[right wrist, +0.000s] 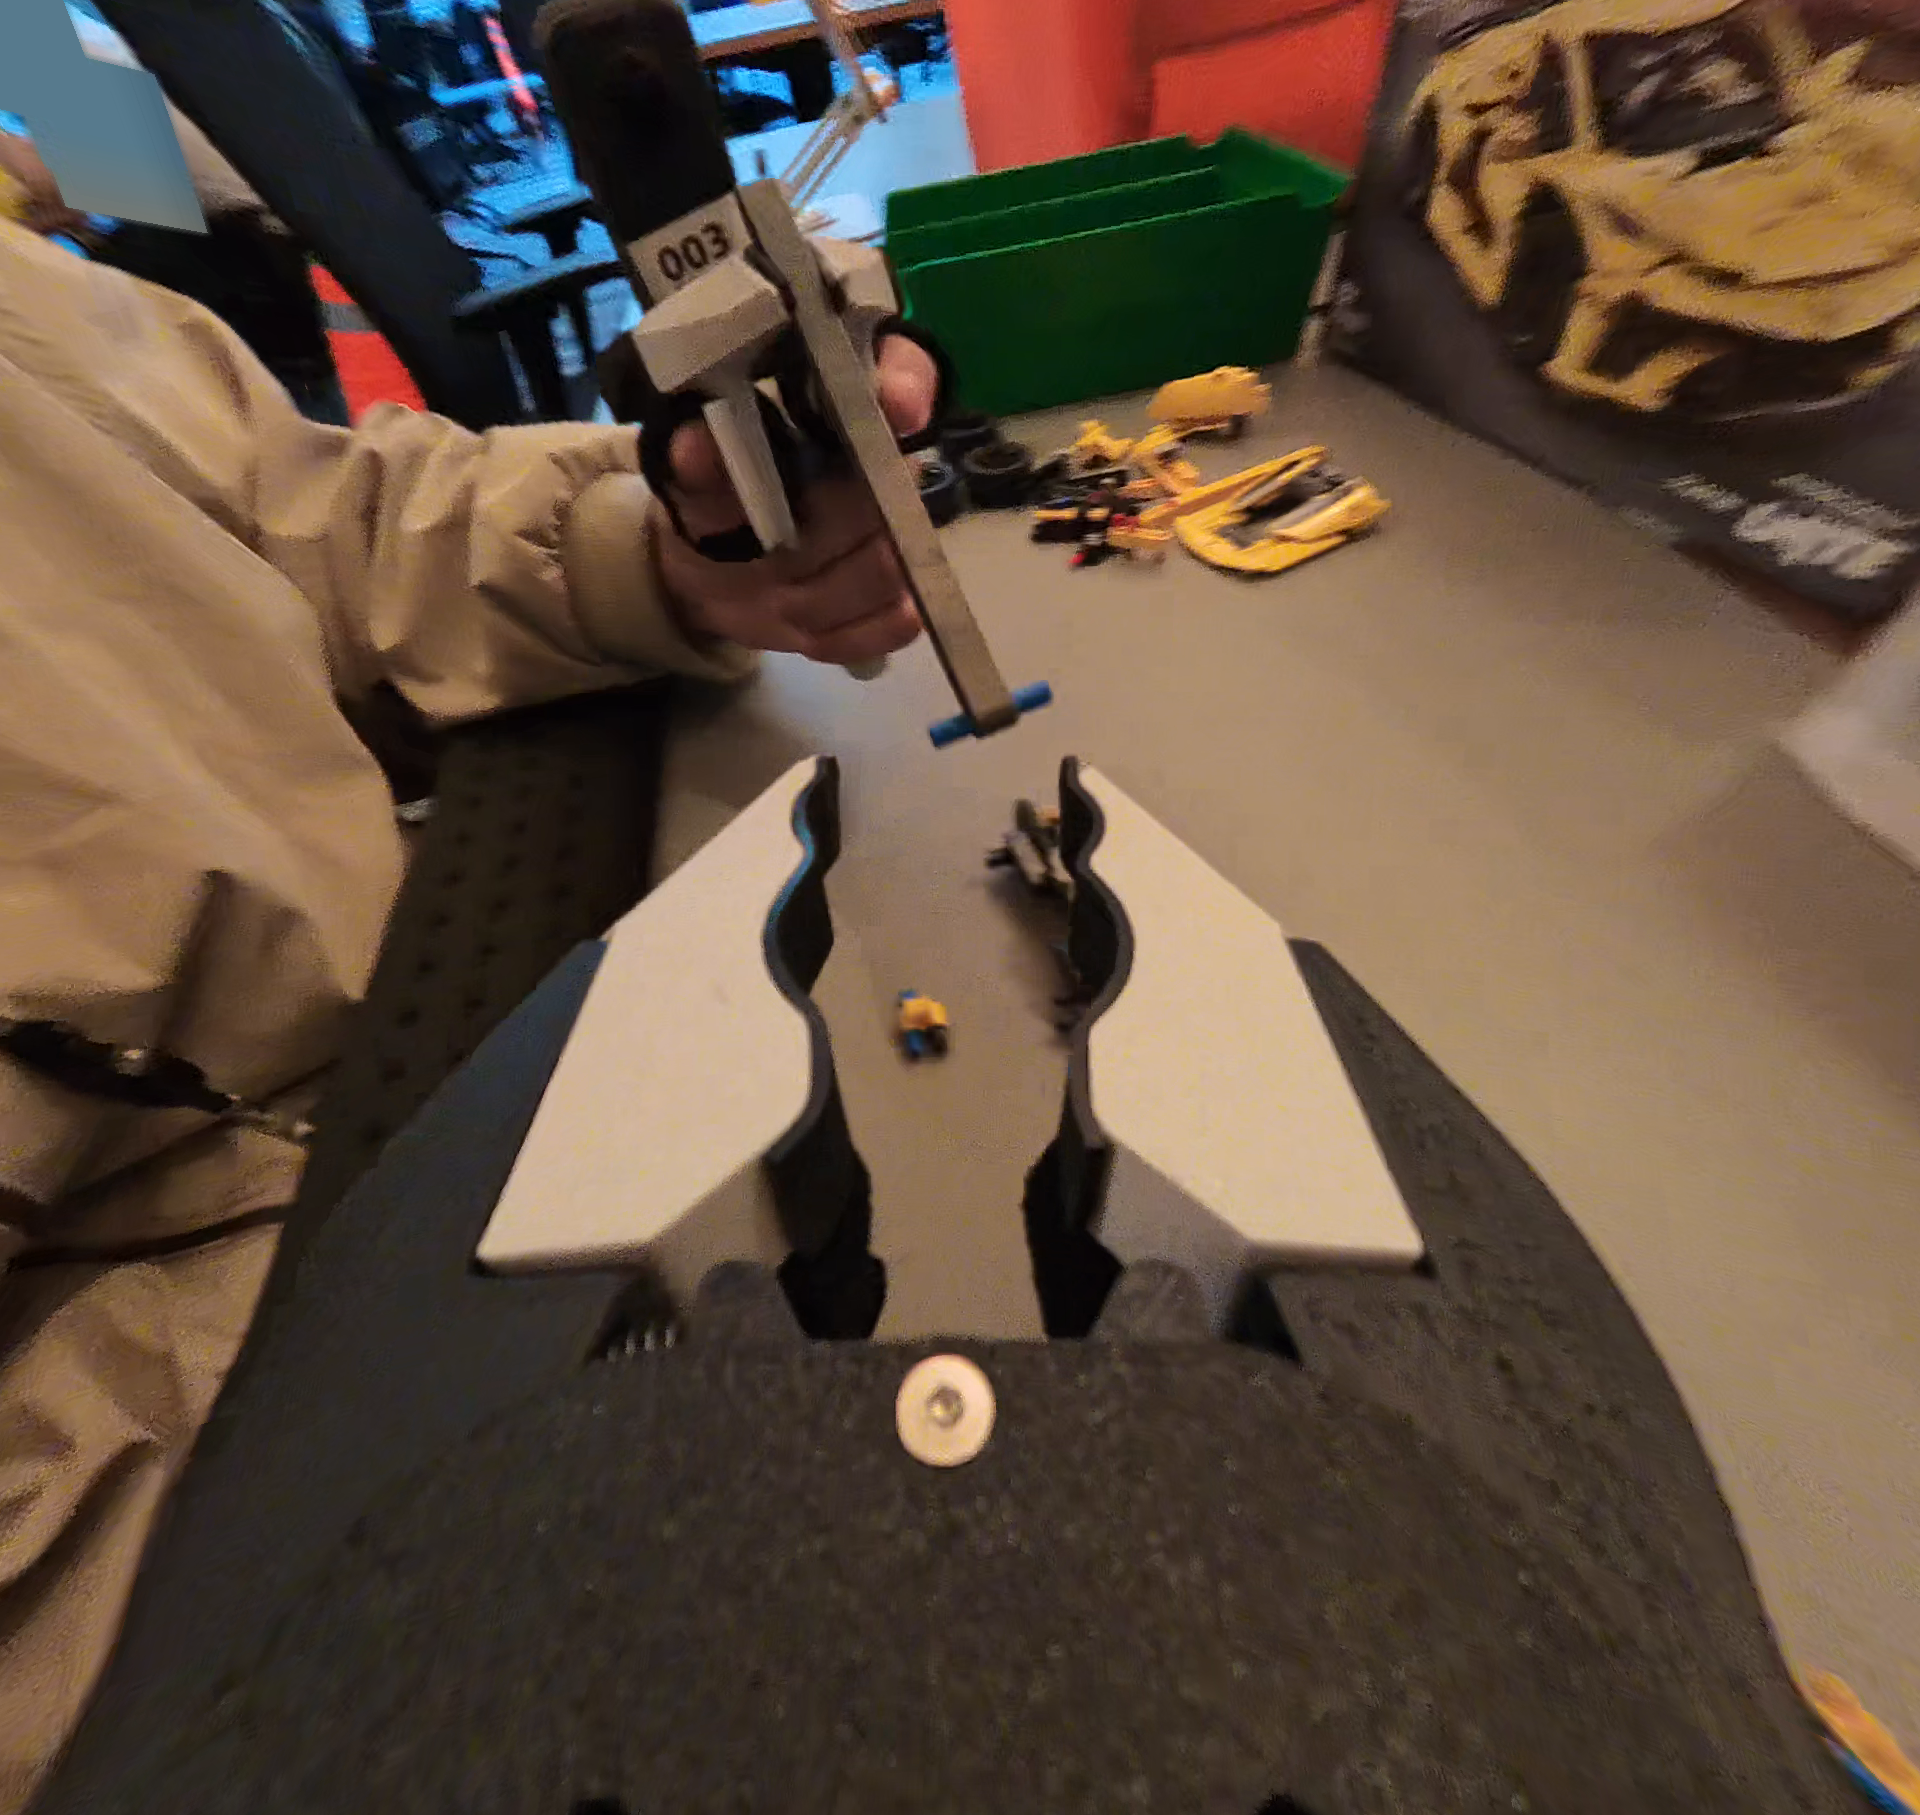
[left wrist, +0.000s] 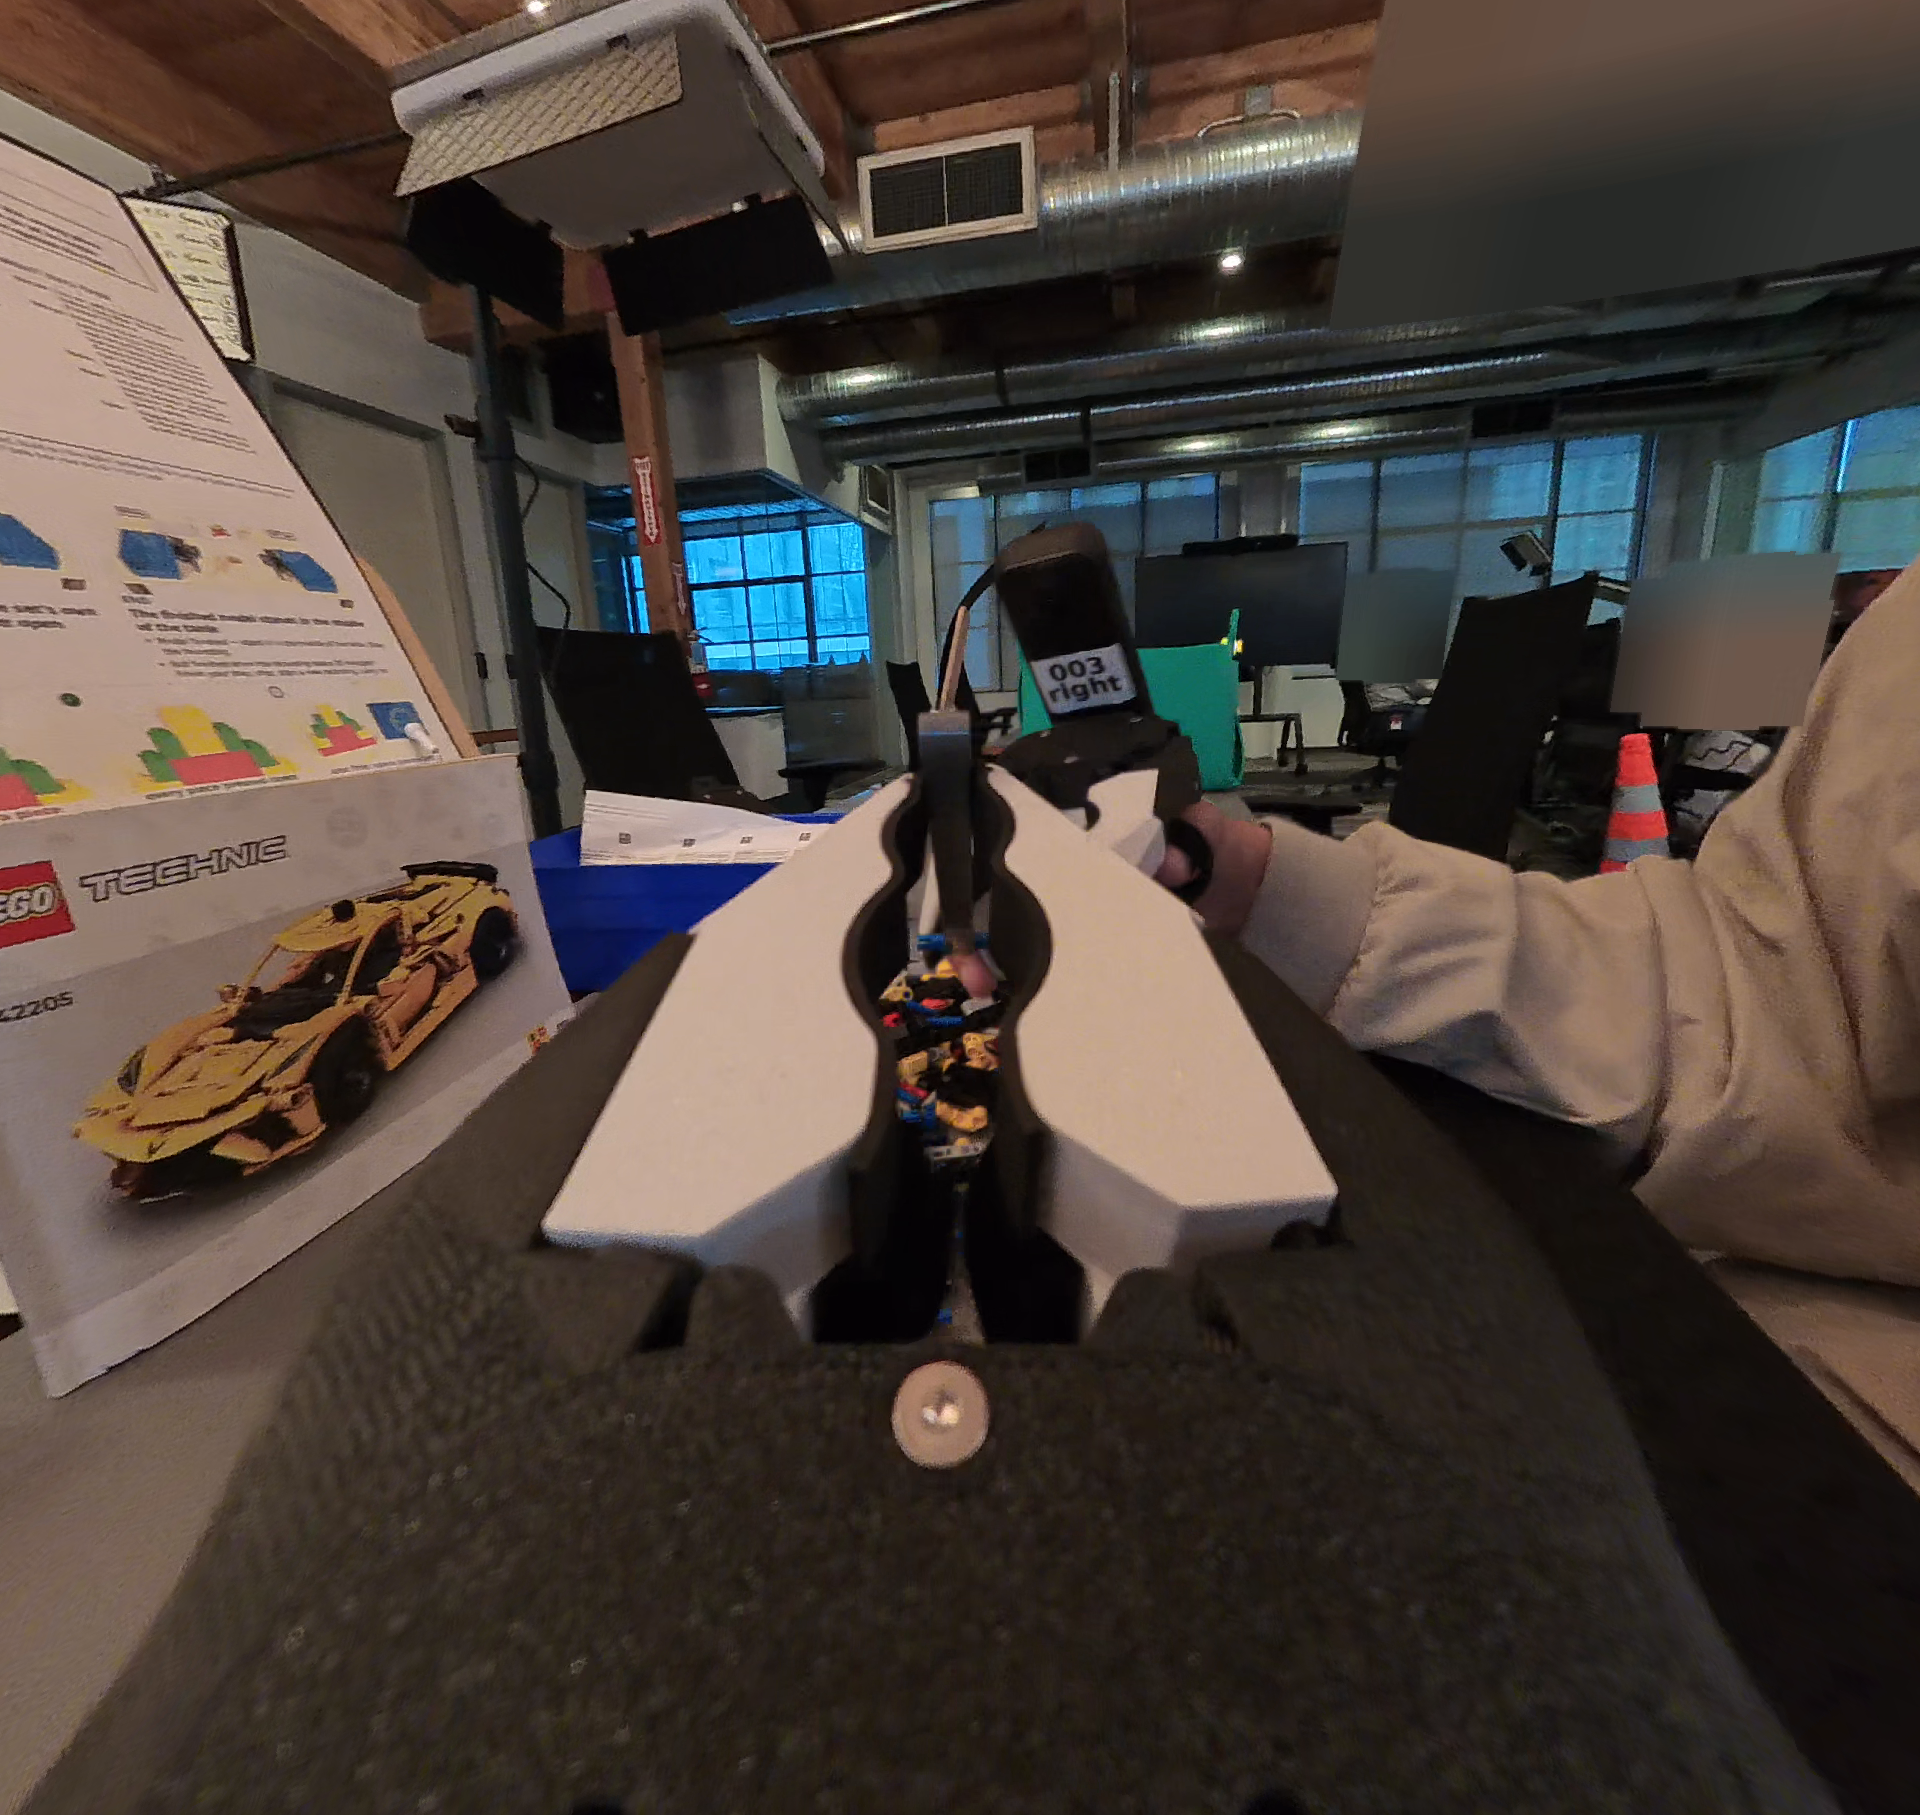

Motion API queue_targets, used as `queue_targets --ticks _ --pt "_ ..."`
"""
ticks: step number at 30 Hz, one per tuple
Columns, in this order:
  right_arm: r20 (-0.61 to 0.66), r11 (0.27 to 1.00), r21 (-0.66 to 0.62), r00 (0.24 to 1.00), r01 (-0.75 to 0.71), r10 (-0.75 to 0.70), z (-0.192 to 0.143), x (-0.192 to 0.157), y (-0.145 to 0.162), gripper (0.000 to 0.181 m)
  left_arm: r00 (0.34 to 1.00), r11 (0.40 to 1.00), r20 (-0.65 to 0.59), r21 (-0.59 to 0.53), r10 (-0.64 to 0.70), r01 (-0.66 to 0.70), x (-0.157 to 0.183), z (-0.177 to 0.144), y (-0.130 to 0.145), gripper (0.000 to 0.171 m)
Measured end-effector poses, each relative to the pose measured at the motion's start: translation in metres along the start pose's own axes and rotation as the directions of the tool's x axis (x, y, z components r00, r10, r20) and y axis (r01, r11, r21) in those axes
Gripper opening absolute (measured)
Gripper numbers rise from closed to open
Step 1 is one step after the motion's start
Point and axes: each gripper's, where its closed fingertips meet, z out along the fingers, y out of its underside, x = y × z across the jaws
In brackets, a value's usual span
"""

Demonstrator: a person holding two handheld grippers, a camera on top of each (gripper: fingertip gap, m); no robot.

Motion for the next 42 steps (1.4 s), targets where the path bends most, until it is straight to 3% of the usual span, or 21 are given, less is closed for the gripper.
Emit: queue_targets --ticks 2,4,6,8,11,14,17,20,22,24,26,28,32,36,39,42 --pt "0.07 0.991 0.093 0.993 -0.098 0.092 0.012 -0.003 -0.005 0.039 1.0 1.0 0.001 -0.002 0.0 0.0 0.0 0.0 0.0 0.008" --pt "0.054 0.985 0.108 0.99 -0.138 0.133 0.019 0.005 -0.001 0.038 1.0 1.0 -0.009 -0.004 -0.007 0.007 0.001 0.0 0.001 0.008" --pt "0.068 0.981 0.111 0.986 -0.157 0.15 0.021 0.006 0.0 0.017 1.0 1.0 -0.008 -0.019 0.006 -0.006 0.0 0.001 0.004 0.008" --pt "0.031 0.98 0.114 0.987 -0.162 0.159 0.022 0.017 0.005 0.014 0.999 0.997 0.002 -0.065 0.043 -0.043 -0.003 0.001 0.013 0.008" --pt "-0.134 0.991 0.127 0.99 -0.034 0.051 0.012 0.037 0.002 0.011 0.99 0.974 0.022 -0.182 0.14 -0.133 -0.011 0.0 0.032 0.008" --pt "-0.37 0.987 0.029 0.919 0.159 -0.137 0.001 0.056 0.005 0.009 0.981 0.932 0.052 -0.325 0.185 -0.158 -0.02 -0.002 0.052 0.01" --pt "-0.507 0.971 -0.053 0.832 0.232 -0.226 -0.008 0.07 0.004 0.006 0.979 0.892 0.108 -0.439 0.176 -0.112 -0.032 -0.005 0.068 0.042" --pt "-0.587 0.953 -0.18 0.751 0.242 -0.302 -0.012 0.085 0.015 0.006 0.959 0.869 0.184 -0.484 0.217 -0.104 -0.047 -0.009 0.071 0.052" --pt "-0.585 0.954 -0.175 0.754 0.243 -0.3 -0.007 0.082 0.014 0.002 0.961 0.851 0.165 -0.514 0.221 -0.108 -0.041 -0.006 0.077 0.052" --pt "-0.62 0.939 -0.226 0.705 0.26 -0.345 -0.008 0.086 0.014 0.002 0.965 0.844 0.144 -0.525 0.218 -0.112 -0.031 -0.001 0.08 0.052" --pt "-0.639 0.921 -0.256 0.663 0.295 -0.39 -0.008 0.085 0.01 0.002 0.972 0.857 0.161 -0.512 0.169 -0.065 -0.025 0.005 0.079 0.052" --pt "-0.62 0.91 -0.239 0.667 0.34 -0.412 -0.002 0.076 0.003 0.002 0.977 0.868 0.202 -0.494 0.063 0.046 -0.025 0.009 0.081 0.051" --pt "-0.622 0.829 -0.295 0.563 0.474 -0.544 0.007 0.06 -0.012 0.002 0.961 0.863 0.207 -0.435 -0.184 0.258 -0.018 0.016 0.086 0.047" --pt "-0.594 0.767 -0.272 0.526 0.581 -0.609 0.019 0.039 -0.023 0.002 0.945 0.852 0.129 -0.41 -0.3 0.326 -0.006 0.018 0.082 0.015" --pt "-0.596 0.81 -0.222 0.582 0.543 -0.554 0.022 0.04 -0.021 0.002 0.972 0.874 0.146 -0.427 -0.184 0.23 -0.011 0.015 0.082 0.007" --pt "-0.548 0.94 0.0 0.786 0.342 -0.286 0.025 0.038 -0.021 0.011 0.971 0.88 0.199 -0.474 0.129 -0.02 -0.027 0.01 0.078 0.007"
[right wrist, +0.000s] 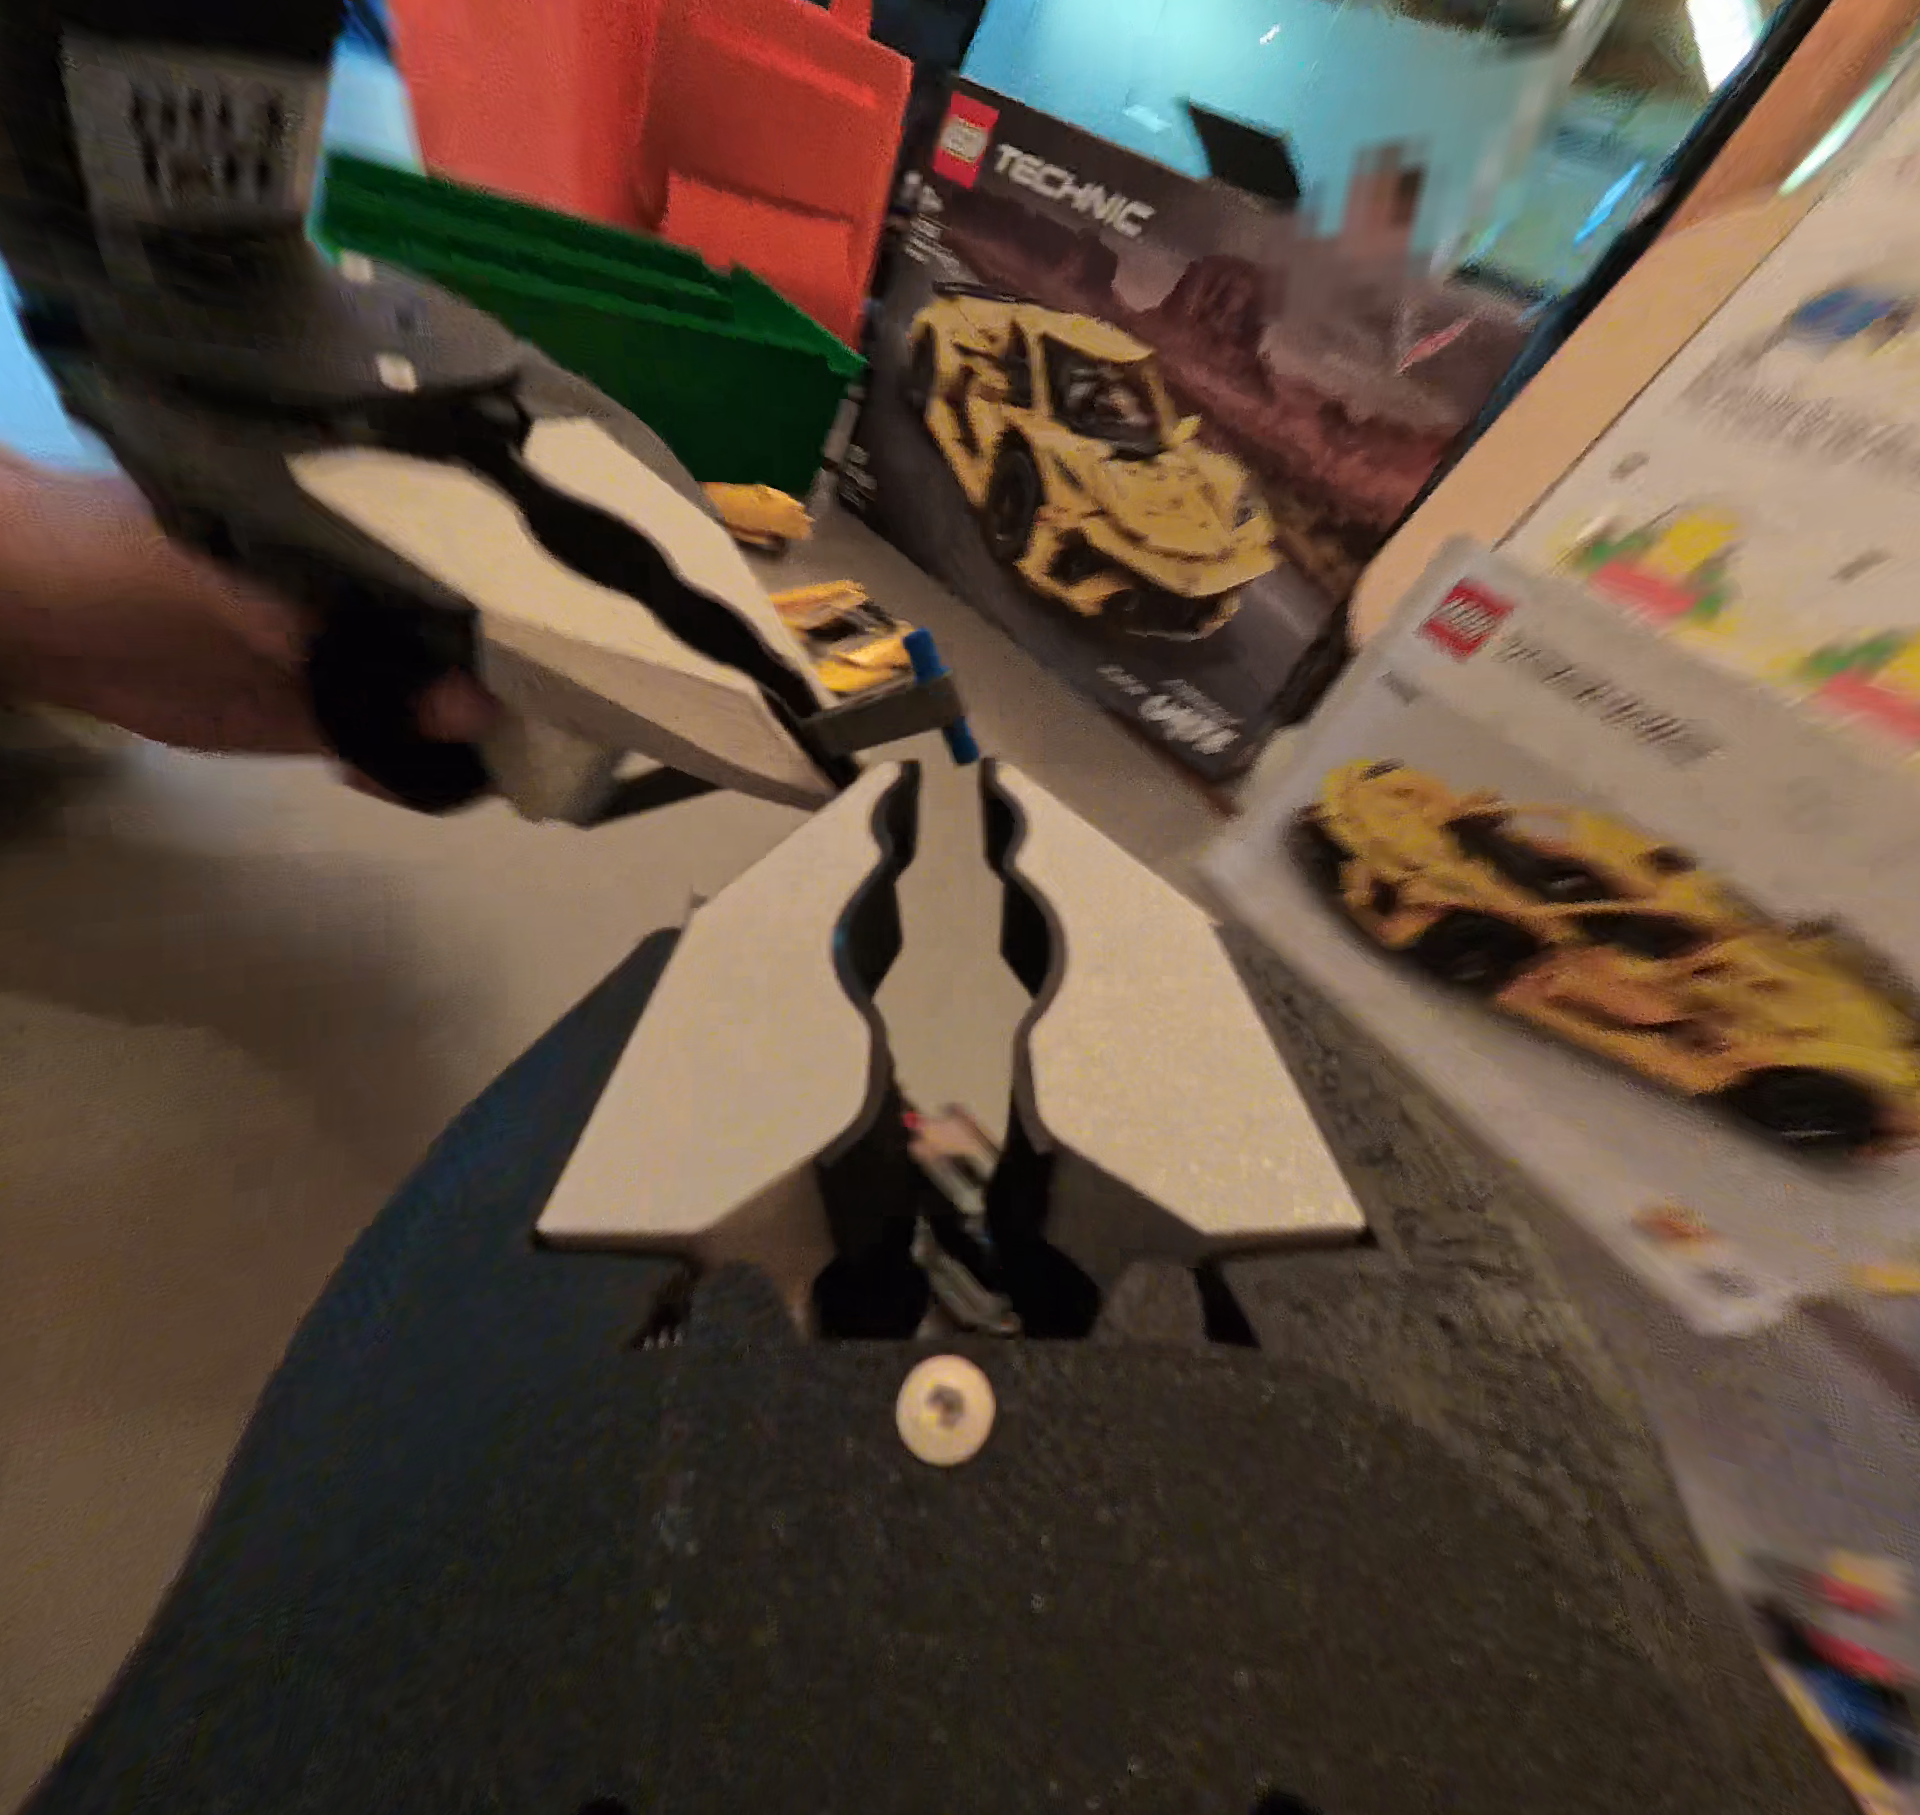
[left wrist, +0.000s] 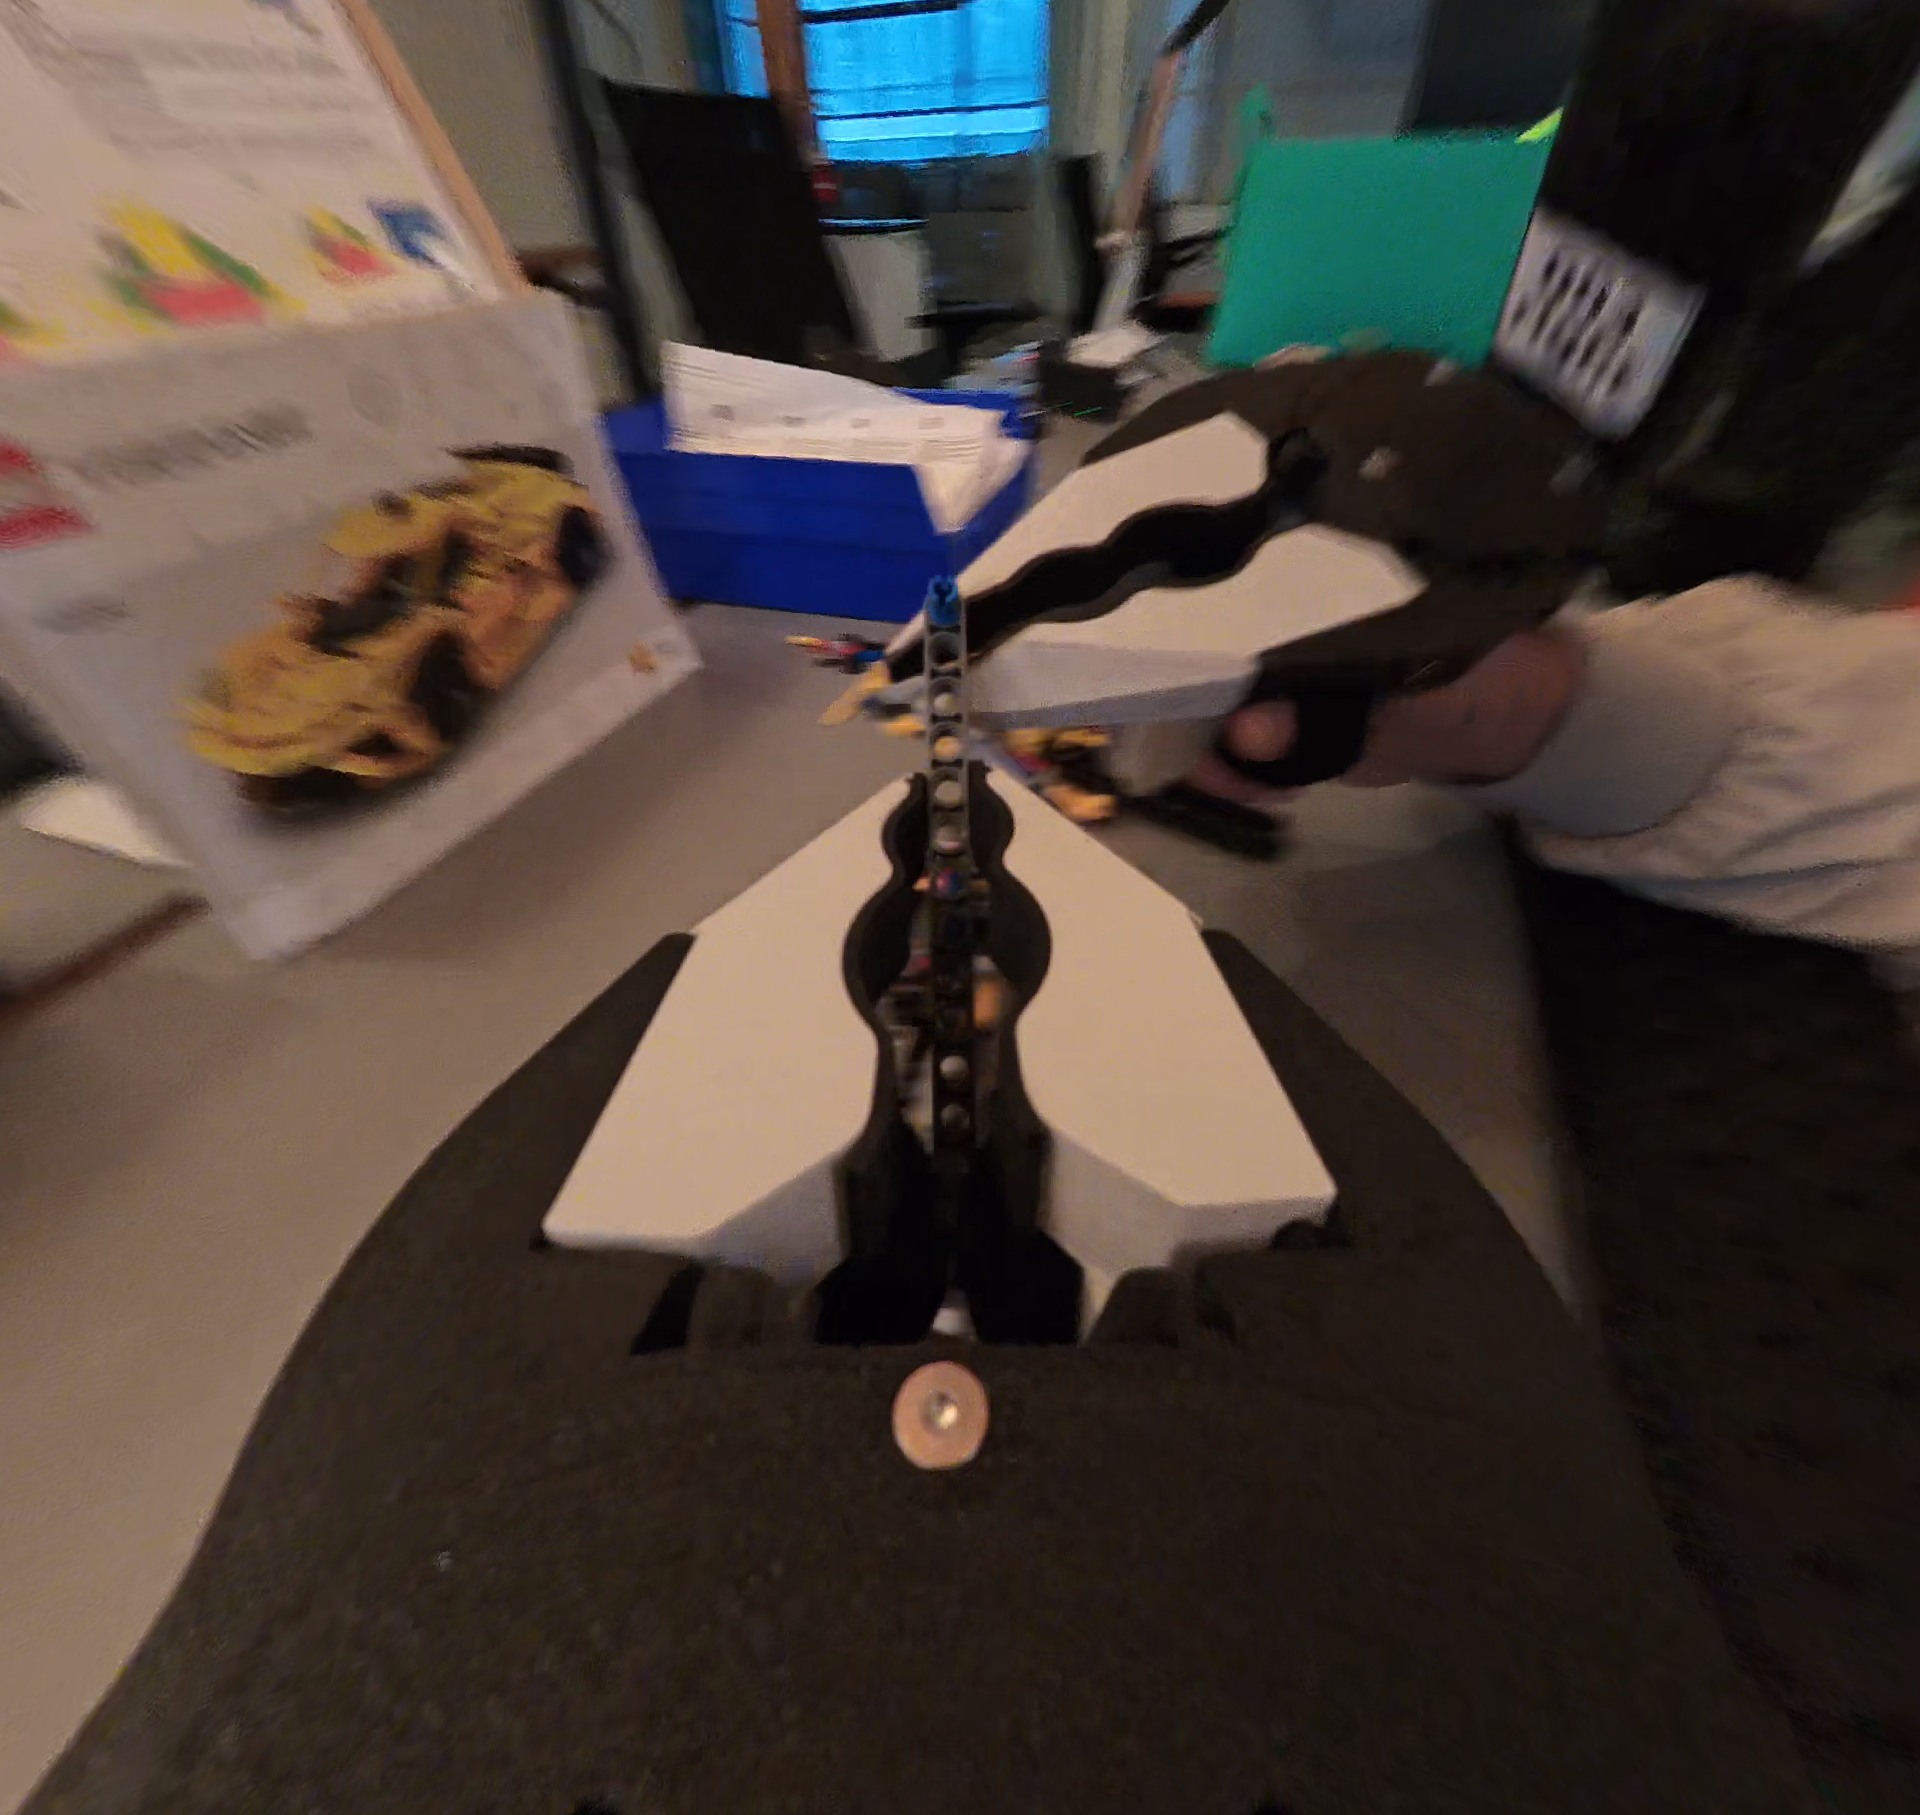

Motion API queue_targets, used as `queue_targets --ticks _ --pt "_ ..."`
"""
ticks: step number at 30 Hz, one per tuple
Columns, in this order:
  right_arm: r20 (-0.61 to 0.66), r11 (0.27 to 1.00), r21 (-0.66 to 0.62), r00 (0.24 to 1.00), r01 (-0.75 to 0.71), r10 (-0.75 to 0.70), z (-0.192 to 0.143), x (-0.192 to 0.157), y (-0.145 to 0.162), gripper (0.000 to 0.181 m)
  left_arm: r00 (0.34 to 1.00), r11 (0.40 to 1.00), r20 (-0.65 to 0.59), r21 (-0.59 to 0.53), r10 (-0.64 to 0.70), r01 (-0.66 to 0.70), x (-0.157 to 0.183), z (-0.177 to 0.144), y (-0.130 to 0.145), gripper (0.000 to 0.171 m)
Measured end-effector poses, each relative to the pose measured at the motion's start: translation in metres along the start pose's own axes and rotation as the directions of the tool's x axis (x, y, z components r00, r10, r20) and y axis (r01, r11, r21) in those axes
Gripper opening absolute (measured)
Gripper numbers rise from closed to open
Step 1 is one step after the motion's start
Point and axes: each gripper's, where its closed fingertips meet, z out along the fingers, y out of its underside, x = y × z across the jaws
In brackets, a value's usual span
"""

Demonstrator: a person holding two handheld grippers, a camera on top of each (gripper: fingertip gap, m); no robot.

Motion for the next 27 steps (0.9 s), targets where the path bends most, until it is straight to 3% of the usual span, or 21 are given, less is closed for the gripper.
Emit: queue_targets --ticks 2,3,6,9,14,17,27 --pt "0.126 0.972 0.016 0.965 -0.234 0.231 0.0 -0.004 -0.005 0.032 0.96 0.973 0.159 -0.044 0.23 -0.226 -0.013 -0.003 0.0 0.007" --pt "0.156 0.941 0.024 0.932 -0.336 0.329 -0.001 -0.001 -0.007 0.033 0.924 0.947 0.211 -0.073 0.32 -0.312 -0.016 -0.004 -0.001 0.007" --pt "0.292 0.821 -0.014 0.783 -0.571 0.549 0.0 -0.007 -0.012 0.03 0.88 0.913 0.247 -0.078 0.406 -0.399 -0.008 -0.003 -0.006 0.007" --pt "0.348 0.801 0.007 0.752 -0.599 0.559 -0.002 -0.012 -0.019 0.024 0.887 0.919 0.244 -0.066 0.393 -0.389 -0.004 0.0 -0.008 0.007" --pt "0.291 0.85 0.093 0.83 -0.519 0.475 -0.005 -0.005 -0.025 0.019 0.932 0.955 0.219 0.004 0.287 -0.295 0.002 0.002 -0.012 0.007" --pt "0.286 0.868 0.094 0.848 -0.488 0.446 -0.004 -0.005 -0.022 0.018 0.926 0.952 0.229 -0.012 0.301 -0.307 0.001 0.003 -0.009 0.008" --pt "0.385 0.731 0.125 0.712 -0.671 0.588 -0.006 -0.006 -0.034 0.013 0.878 0.929 0.325 -0.006 0.352 -0.37 0.001 0.007 -0.017 0.009"
